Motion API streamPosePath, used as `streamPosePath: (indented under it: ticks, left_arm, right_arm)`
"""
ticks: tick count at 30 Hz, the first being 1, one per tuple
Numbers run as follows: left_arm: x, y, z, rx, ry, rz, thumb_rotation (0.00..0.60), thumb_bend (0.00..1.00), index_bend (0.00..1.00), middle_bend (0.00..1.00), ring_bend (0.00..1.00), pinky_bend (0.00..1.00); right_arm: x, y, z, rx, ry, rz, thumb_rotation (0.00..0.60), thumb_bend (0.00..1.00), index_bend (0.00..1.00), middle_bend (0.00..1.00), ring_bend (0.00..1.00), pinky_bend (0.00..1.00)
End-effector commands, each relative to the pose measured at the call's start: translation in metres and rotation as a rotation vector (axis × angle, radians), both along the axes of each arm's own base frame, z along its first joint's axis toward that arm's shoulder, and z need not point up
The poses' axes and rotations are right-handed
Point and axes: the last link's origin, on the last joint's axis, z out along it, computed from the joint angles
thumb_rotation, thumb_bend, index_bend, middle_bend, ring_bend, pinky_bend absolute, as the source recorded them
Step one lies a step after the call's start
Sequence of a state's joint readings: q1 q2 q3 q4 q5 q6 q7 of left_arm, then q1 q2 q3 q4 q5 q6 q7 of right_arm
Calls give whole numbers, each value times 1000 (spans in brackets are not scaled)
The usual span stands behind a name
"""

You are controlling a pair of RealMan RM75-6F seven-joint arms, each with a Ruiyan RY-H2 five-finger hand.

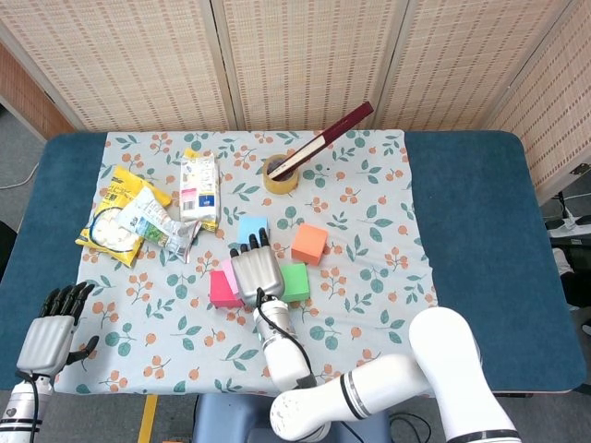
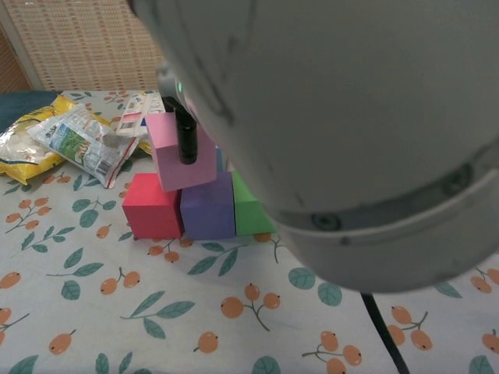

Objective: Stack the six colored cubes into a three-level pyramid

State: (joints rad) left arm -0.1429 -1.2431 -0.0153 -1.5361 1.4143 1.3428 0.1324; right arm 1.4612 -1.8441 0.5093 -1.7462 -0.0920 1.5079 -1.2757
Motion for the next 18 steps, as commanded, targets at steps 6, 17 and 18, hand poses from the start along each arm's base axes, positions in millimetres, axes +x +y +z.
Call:
streamPosePath:
  ticks: [6, 17, 18]
  left_arm:
    - [0, 0, -1, -4, 2, 2, 600, 315, 0, 37, 0, 50]
    - [-1, 1, 1, -4, -2, 3, 600, 315, 0, 37, 0, 50]
    - [-1, 1, 1, -5, -3, 2, 600, 315, 0, 37, 0, 50]
  right_arm:
    - [-1, -3, -3, 7, -5, -9, 600, 218, 589, 450, 95, 0]
    - [3, 2, -4, -18, 29, -1, 600, 218, 589, 450, 95, 0]
    - [2, 3, -5, -22, 39, -2, 600, 217, 589, 450, 95, 0]
